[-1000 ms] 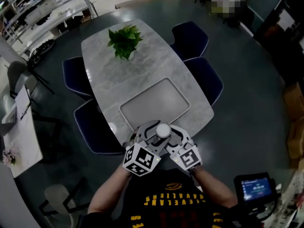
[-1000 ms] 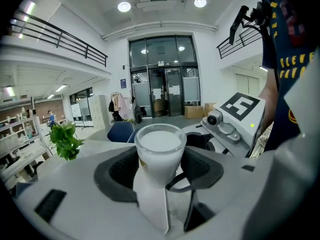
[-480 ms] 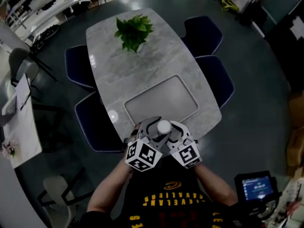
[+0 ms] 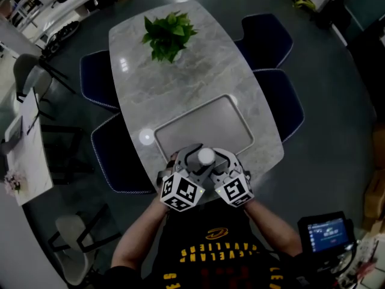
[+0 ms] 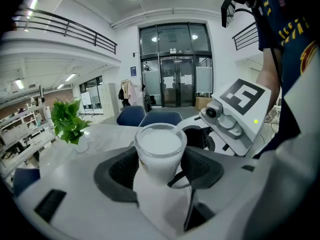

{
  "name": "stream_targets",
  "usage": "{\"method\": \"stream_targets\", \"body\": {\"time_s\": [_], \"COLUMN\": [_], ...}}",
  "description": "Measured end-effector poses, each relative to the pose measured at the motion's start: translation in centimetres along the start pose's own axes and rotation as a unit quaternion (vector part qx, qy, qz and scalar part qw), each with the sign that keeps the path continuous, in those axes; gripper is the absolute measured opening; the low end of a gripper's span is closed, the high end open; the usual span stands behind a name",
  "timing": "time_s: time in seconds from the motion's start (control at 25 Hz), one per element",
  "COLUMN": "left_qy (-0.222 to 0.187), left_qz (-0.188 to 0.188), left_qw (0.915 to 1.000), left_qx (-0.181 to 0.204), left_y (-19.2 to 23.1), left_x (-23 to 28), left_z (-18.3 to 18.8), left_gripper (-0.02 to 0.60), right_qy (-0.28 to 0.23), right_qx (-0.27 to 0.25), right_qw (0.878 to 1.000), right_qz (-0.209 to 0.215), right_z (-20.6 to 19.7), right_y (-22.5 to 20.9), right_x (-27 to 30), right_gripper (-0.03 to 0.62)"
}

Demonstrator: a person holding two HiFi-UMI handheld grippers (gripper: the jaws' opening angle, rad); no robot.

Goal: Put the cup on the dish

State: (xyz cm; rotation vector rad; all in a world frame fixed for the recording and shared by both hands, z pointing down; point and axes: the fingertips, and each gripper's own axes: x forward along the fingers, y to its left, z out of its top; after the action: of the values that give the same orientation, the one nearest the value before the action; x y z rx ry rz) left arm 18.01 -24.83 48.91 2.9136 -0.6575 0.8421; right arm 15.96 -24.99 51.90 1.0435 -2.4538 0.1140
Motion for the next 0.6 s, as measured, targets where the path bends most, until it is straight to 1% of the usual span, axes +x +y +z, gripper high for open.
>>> {"method": "stream_targets", "body": {"time_s": [0.2, 0.36, 0.6], "left_qy": [0.016, 0.025, 0.031], "left_qz": [0.014, 0.023, 0.028], "left_qw": [0.9998, 0.9994, 0.9987], "left_qx": [0.0, -0.01, -0.029], "left_y": [1.1, 2.9, 2.7], "left_x": [2.1, 5.2, 6.1], "left_z": [-1.3, -3.3, -4.3], "left_gripper": [0.261, 0.261, 0.261], "right_qy": [0.012, 0.024, 0.049], "right_qx": [-0.019, -0.015, -0.038], "right_qw": [1.0, 0.999, 0.997], "right_qz": [0.019, 0.033, 0.047], "right_z": [-1.5, -4.1, -5.5], "right_y": [-1.2, -3.0, -3.0], "right_x": [1.7, 4.4, 4.7], "right_gripper": [0.216, 0.216, 0.216]}}
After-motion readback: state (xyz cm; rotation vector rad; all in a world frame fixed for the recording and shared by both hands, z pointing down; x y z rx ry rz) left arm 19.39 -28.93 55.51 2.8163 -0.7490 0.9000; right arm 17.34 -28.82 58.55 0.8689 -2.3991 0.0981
